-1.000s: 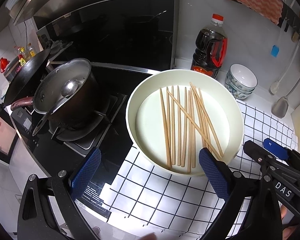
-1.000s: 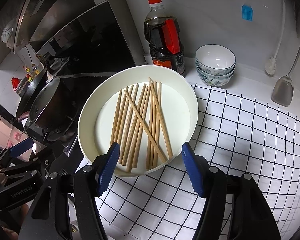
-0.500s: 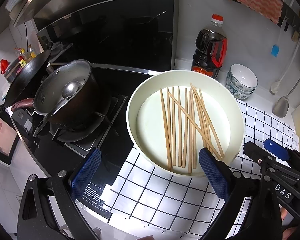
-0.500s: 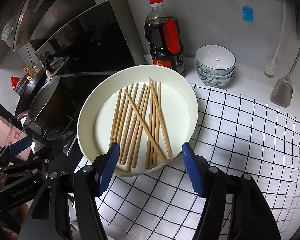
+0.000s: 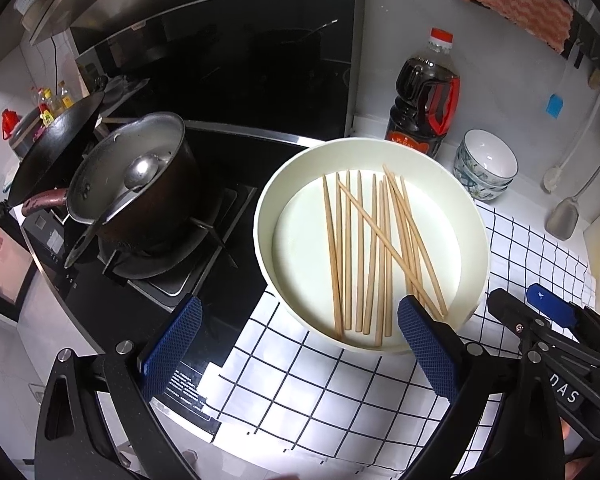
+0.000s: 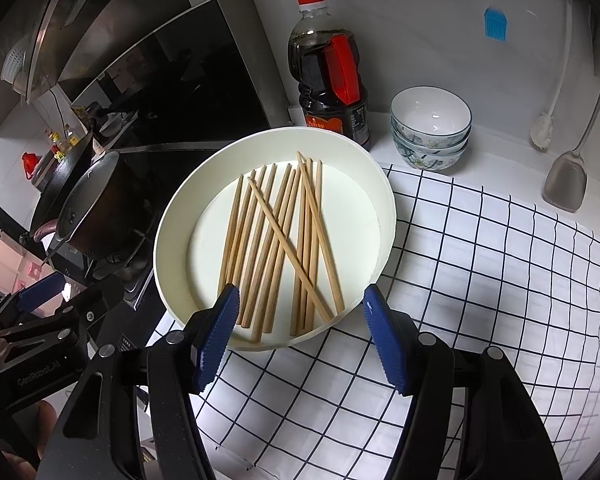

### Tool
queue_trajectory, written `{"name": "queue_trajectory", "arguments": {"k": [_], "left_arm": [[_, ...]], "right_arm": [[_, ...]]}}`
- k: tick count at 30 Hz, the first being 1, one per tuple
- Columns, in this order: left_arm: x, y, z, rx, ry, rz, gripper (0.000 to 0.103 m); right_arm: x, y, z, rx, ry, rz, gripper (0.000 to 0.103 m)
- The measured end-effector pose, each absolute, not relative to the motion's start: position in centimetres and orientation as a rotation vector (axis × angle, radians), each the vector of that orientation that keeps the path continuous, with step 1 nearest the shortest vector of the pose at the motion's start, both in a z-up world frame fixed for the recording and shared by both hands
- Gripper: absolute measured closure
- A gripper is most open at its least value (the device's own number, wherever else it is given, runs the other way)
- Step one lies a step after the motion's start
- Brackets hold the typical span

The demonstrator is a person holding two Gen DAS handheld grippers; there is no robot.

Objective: Organize utensils

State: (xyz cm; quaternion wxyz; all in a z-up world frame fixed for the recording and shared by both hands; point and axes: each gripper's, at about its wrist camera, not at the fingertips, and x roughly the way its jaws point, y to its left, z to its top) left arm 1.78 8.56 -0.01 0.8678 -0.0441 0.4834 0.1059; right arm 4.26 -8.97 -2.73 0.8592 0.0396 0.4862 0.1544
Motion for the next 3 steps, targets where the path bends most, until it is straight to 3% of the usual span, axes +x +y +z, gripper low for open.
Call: {"name": "queue_trajectory", "arguments": {"k": [3], "left_arm": [[1.75, 8.46, -0.13, -0.083, 1.014, 0.23, 0.006]], "right_arm": [[4.17, -9.09, -2.87, 0.088, 1.022, 0.322, 0.041]]}}
